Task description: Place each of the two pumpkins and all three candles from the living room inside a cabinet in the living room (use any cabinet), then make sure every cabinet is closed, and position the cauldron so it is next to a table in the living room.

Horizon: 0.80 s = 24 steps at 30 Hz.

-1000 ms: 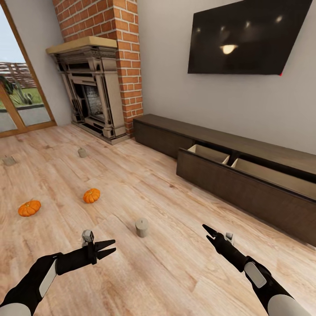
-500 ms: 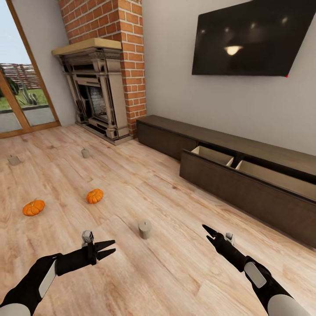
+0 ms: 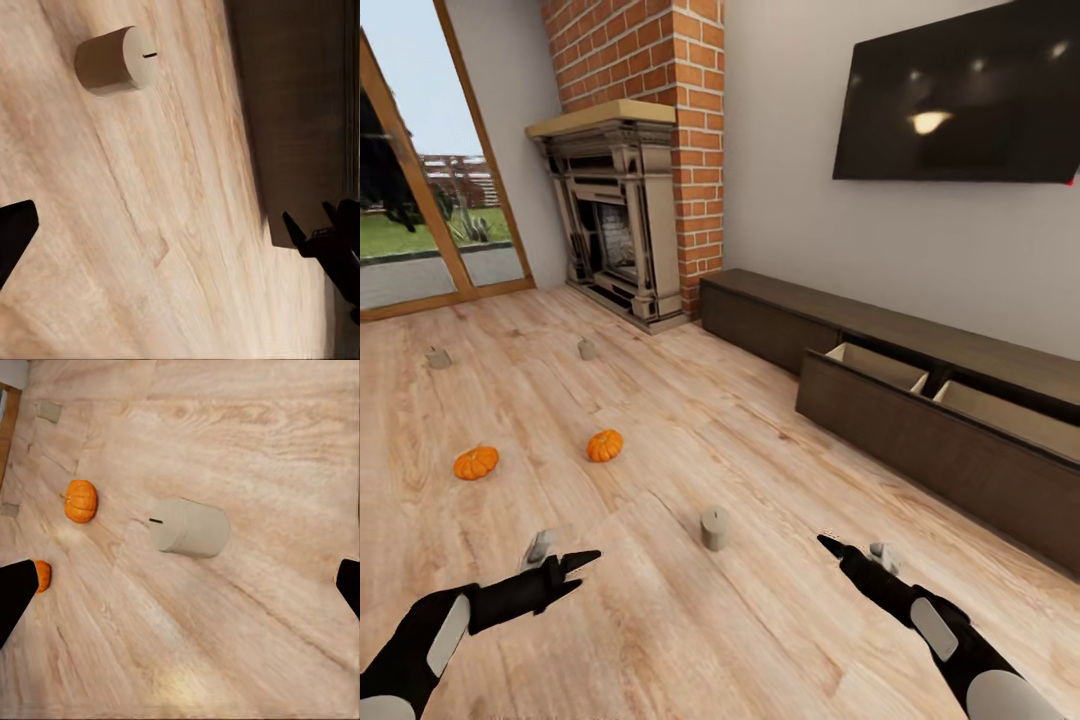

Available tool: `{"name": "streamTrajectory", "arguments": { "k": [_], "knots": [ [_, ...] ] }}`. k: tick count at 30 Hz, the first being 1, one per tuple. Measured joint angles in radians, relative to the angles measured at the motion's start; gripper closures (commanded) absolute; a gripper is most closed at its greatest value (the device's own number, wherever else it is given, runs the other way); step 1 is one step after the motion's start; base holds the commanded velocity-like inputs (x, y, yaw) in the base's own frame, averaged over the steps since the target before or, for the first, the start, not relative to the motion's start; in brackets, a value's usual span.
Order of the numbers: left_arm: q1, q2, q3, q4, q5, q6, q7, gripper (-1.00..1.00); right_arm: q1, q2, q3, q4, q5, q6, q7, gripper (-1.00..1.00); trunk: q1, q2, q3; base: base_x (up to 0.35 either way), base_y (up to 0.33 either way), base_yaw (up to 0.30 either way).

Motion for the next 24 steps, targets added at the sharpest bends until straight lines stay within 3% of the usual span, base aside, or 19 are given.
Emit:
{"name": "streamTrajectory", "arguments": {
  "k": [4, 10, 16, 20, 23, 24],
  "knots": [
    [0.000, 0.001, 0.023, -0.002, -0.003, 0.000, 0.035, -1.00, 0.000, 0.003, 0.052, 0.000, 0.026, -0.003, -0.017, -1.00, 0.000, 0.000, 0.004, 0.000, 0.000, 0.224],
    [0.000, 0.000, 0.028, -0.002, -0.004, 0.000, 0.054, -1.00, 0.000, 0.003, 0.065, -0.001, 0.032, -0.004, -0.019, -1.00, -0.002, 0.001, 0.028, 0.000, 0.000, 0.178],
    [-0.002, 0.000, 0.041, 0.000, 0.000, 0.000, 0.222, -1.00, 0.000, 0.018, 0.090, -0.001, 0.033, -0.015, -0.035, -1.00, -0.005, 0.003, 0.052, 0.000, 0.000, 0.021],
    [-0.004, 0.002, 0.045, -0.001, 0.001, 0.000, 0.315, -1.00, 0.000, 0.038, 0.111, -0.024, 0.034, -0.026, -0.168, -1.00, -0.007, 0.003, 0.067, 0.000, 0.000, 0.001],
    [-0.005, 0.007, 0.045, -0.001, -0.002, -0.002, 0.354, -1.00, 0.000, 0.071, 0.206, -0.028, 0.074, -0.013, -0.352, -1.00, -0.008, 0.004, 0.079, 0.000, 0.000, 0.000],
    [-0.005, 0.009, 0.045, -0.002, -0.002, -0.004, 0.399, -1.00, 0.000, 0.077, 0.241, -0.030, 0.078, -0.007, -0.469, -1.00, -0.009, 0.004, 0.083, 0.000, 0.000, 0.000]
  ]
}}
